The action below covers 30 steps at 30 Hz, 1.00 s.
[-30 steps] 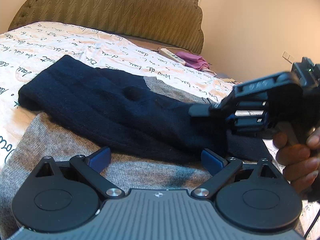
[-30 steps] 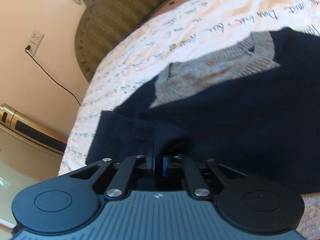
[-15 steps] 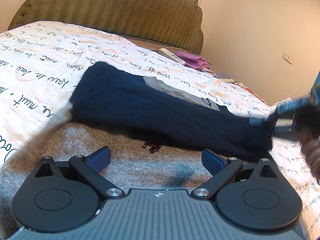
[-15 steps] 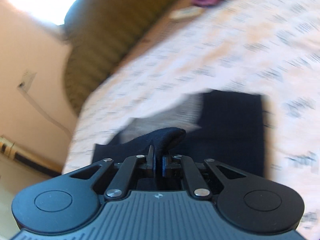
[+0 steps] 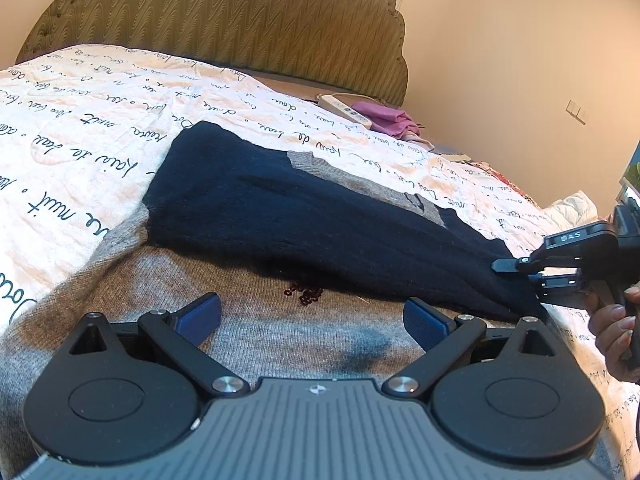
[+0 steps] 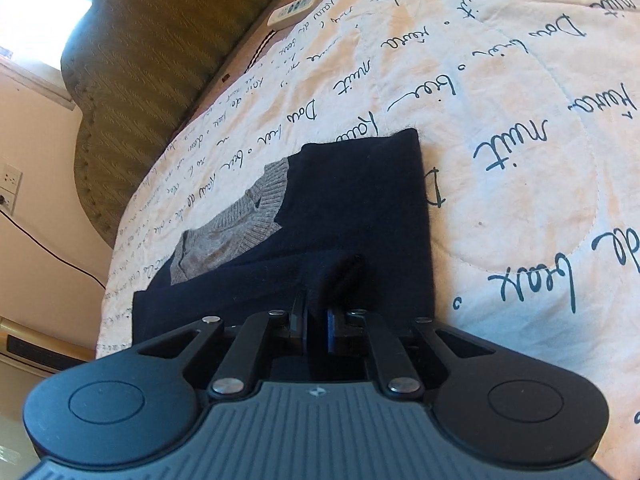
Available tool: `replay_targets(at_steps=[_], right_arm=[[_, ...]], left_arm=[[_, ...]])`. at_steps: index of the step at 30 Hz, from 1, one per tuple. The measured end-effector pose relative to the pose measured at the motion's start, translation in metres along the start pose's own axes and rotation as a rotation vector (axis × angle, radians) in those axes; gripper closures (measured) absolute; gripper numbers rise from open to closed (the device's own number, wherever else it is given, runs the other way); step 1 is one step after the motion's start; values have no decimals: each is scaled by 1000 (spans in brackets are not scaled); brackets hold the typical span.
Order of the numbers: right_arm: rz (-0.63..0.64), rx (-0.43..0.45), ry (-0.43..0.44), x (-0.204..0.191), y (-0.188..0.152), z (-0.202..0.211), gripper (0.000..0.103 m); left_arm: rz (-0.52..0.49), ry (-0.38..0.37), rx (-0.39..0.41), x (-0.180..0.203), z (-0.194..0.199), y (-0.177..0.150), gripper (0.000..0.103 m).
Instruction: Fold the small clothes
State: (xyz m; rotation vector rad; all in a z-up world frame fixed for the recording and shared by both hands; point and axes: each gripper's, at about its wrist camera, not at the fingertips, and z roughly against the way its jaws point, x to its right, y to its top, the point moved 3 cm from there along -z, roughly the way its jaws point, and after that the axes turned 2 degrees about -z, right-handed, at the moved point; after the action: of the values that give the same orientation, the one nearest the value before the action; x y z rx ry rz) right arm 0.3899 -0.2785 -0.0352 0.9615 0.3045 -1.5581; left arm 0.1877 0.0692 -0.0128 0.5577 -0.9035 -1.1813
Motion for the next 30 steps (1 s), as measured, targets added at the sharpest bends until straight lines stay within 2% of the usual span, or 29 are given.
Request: replay_targets(at_steps=[4,7,10,12,15,18,20,23,25,28,29,30], right_arm=[[20,85,-8,-3,-8,29,91],[23,144,46,-6,-29,55,90],[61,106,83,-16,-57,56,90],[125,67,34,-25,-74,45,90],[225,53,-153,-27,-96,27,91],[277,109,-143,-43,-111,37,88],[336,127,-163,-55,-122,39,88],[404,90,-273,-59,-140,30,78],[453,121,-303,-61,-154,36,78],[494,127,-339,-61,-182,51,74],[510,132,-349,-61,-194,57,67],[522,132,-351,-60,-204,62,50]], left_arm=[[-4,5,-1,1,0,0,4],[-13,14,-3,2,0,0,4],[-33,29,-10,6,-2,0,4],[-64,42,-26,10,-3,-1,2],[-140,100,-50,20,-3,0,3],[-210,127,-49,32,4,4,2],[-227,159,-90,37,2,3,3],[-267,191,-241,45,-2,-5,1],[-324,199,-255,52,11,-15,2],[-313,159,-285,52,41,-29,1],[-307,143,-276,51,52,-33,0],[-305,133,-275,50,61,-36,0]])
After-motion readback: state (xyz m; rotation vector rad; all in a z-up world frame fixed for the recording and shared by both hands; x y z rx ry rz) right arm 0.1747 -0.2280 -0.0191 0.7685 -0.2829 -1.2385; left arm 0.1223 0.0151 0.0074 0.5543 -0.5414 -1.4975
